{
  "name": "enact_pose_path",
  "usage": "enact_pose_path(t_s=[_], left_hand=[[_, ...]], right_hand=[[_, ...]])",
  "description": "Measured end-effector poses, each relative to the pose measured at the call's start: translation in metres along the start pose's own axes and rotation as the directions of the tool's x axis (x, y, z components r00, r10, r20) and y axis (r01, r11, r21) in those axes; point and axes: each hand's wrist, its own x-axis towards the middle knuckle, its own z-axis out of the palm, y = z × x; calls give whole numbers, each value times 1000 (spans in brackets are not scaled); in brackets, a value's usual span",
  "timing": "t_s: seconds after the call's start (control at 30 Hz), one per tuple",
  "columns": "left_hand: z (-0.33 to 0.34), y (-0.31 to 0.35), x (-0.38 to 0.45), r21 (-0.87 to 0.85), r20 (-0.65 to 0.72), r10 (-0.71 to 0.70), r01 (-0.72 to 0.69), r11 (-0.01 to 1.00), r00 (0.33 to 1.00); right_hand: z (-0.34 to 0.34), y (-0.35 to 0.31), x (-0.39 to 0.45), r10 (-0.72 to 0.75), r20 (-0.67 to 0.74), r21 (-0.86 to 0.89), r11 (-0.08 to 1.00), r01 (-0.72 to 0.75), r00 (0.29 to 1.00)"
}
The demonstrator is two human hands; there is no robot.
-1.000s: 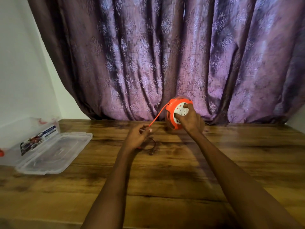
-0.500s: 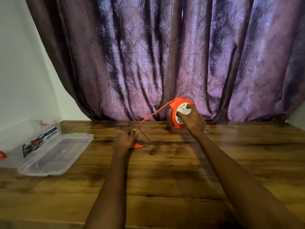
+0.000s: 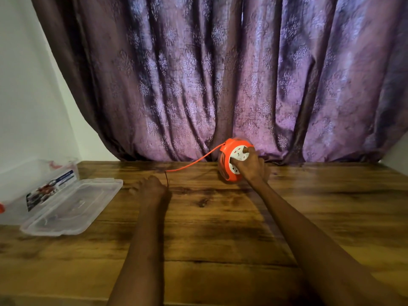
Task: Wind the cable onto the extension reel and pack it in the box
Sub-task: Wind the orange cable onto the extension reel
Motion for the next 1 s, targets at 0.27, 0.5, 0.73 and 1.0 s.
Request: enact_pose_path(t_s=[0.27,0.5,0.73,1.0], left_hand=[[0,52,-17,-746,350,505,-91,660,789],[48,90,-26,-964,113,513,-32,264,851],[48,104,-25,-973,-91,356,-160,168,930],[40,86,-16,-998,59,240,54,25,969]], right_hand=[[2,-1,0,-16,11,-40,999,16,1000],[2,-7,-6,-50,15,-92,994,52,999],[9,-19,-20,-136,72,-153,977,145,988],[-11,-13,-20,-500,205,-206,818,537,841]])
